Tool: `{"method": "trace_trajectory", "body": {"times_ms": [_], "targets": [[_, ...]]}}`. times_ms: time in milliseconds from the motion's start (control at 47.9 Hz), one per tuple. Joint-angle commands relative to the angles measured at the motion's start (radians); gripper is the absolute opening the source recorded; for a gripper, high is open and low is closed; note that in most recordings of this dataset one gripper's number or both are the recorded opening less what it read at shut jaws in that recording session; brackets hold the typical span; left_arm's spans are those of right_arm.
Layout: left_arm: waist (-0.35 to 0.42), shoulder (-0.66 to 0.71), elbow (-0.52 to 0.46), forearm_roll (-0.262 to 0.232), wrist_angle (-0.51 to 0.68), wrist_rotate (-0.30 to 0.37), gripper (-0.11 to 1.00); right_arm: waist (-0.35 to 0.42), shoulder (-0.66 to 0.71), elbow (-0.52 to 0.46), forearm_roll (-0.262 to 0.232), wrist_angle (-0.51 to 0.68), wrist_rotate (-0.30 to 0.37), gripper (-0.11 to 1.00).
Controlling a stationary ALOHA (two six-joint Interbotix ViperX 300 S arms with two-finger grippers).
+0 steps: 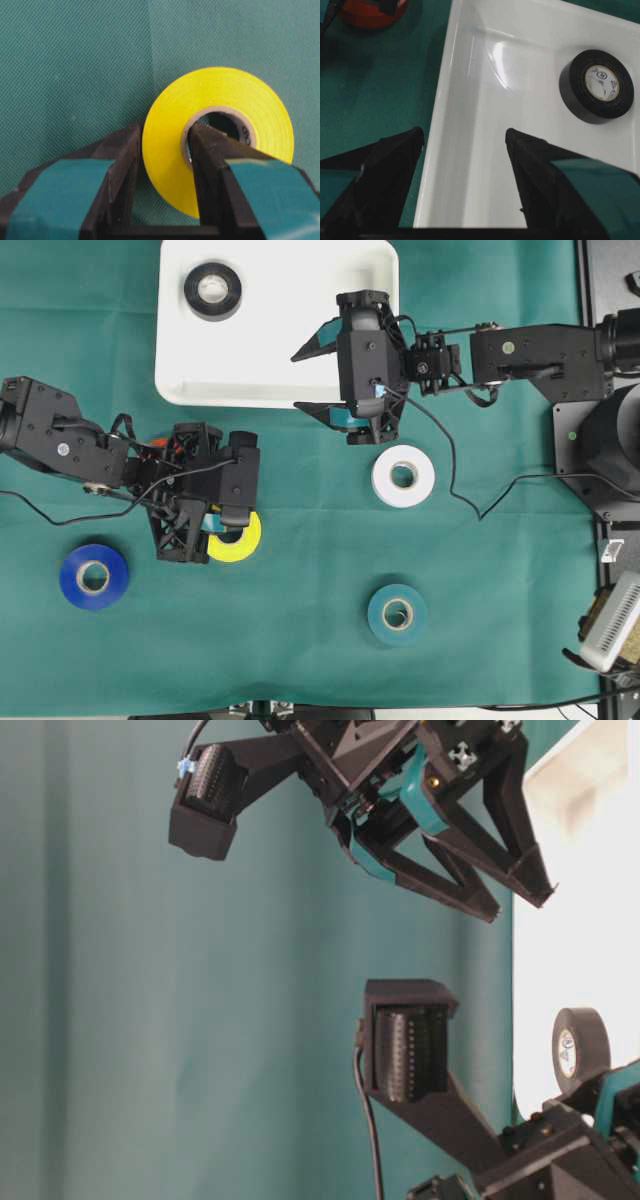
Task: Put the tape alternately from left to right into the white case.
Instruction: 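Move the left gripper to the yellow tape roll and grip its rim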
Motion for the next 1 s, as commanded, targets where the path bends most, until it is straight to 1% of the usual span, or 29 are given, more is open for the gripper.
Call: {"method": "trace_trajectory", "body": {"times_ms": [0, 209, 418, 564, 814, 981], "targets": [[0.005, -0.044, -0.017, 0.003, -0.003, 0.000, -0.03, 0.003, -0.025, -0.011, 0.000, -0.009, 0.002, 0.70], [0.005, -0.092, -0.015, 0.003, 0.008, -0.002, -0.03, 0.003, -0.025, -0.011, 0.000, -0.009, 0.002, 0.70], [0.005, -0.169, -0.023, 0.003, 0.069, 0.002, -0.03, 0.002, -0.025, -0.011, 0.000, -0.006, 0.002, 0.70], [0.005, -0.209, -0.023, 0.003, 0.083, 0.003, -0.03, 0.002, -0.025, -0.012, 0.000, -0.006, 0.002, 0.70], [0.018, -0.219, -0.021, 0.005, 0.084, 0.005, -0.03, 0.003, -0.025, -0.011, 0.000, -0.006, 0.002, 0.70], [0.054, -0.222, -0.023, 0.005, 0.098, 0.011, -0.03, 0.003, -0.025, -0.012, 0.000, -0.005, 0.002, 0.70]]}}
